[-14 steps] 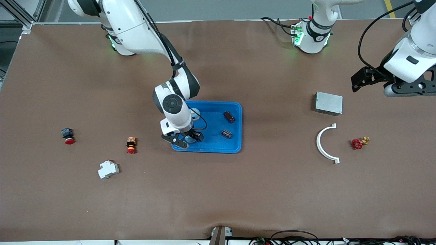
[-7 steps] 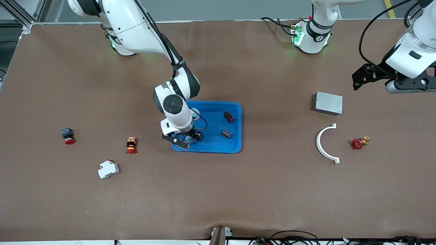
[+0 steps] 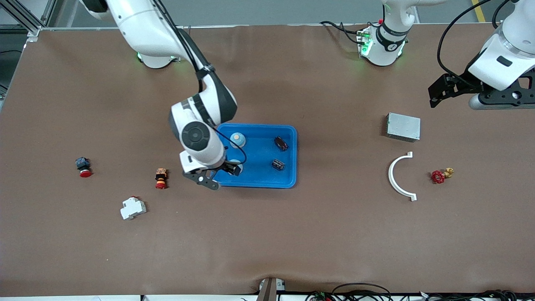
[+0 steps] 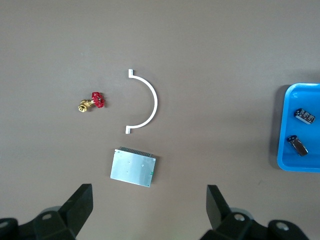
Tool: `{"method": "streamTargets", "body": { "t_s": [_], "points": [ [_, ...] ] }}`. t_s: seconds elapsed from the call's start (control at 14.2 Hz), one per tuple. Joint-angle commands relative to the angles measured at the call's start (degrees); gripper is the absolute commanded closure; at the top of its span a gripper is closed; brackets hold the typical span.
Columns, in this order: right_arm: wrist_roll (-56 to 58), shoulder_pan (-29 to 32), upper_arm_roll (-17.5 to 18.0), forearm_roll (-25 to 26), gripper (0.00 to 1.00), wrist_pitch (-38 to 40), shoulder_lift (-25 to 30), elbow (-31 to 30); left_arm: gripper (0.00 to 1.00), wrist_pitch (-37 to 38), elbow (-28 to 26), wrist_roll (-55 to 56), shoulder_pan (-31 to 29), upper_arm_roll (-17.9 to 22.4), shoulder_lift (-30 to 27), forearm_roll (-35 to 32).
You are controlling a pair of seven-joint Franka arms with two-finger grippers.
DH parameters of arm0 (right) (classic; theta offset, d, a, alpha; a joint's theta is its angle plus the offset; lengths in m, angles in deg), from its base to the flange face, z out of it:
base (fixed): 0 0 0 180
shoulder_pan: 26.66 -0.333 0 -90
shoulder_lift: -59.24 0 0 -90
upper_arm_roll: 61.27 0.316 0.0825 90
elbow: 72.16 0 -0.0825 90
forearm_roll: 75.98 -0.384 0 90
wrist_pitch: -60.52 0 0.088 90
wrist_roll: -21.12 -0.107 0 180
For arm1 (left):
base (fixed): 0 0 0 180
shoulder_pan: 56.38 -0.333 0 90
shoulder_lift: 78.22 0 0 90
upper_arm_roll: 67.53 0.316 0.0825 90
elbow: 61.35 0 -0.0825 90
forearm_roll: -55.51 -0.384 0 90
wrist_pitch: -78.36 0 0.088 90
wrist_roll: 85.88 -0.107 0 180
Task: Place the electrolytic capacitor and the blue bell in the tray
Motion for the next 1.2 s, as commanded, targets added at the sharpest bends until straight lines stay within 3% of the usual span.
{"method": "streamTargets", "body": {
  "t_s": [0.0, 0.21, 0.42, 0.56, 0.77, 1.13],
  "points": [
    [7.8, 3.2, 0.0, 1.0, 0.0, 3.6, 4.7, -1.3, 0.0, 0.7, 0.0, 0.0, -0.2, -0.5, -0.7, 0.2],
    [16.1, 6.5, 0.0, 6.8, 0.0, 6.5, 8.5, -2.4, 0.0, 0.7, -0.1, 0.0, -0.2, -0.5, -0.7, 0.1],
    [19.7, 11.9, 0.0, 7.1, 0.0, 7.3, 11.8, -3.7, 0.0, 0.8, -0.2, 0.0, -0.2, -0.5, -0.7, 0.1],
    [30.6, 14.9, -0.1, 7.2, 0.0, 7.8, 13.3, -3.6, 0.0, 0.8, -0.2, 0.0, -0.2, -0.5, -0.7, 0.0],
    [38.1, 19.2, 0.0, 7.2, 0.0, 8.9, 15.8, -3.9, 0.0, 0.8, -0.1, -0.1, -0.2, -0.5, -0.9, 0.0],
    [41.8, 24.0, 0.0, 7.3, 0.0, 11.8, 18.0, -3.9, 0.0, 0.8, 0.0, -0.1, -0.3, -0.5, -1.0, 0.1]
  ]
}}
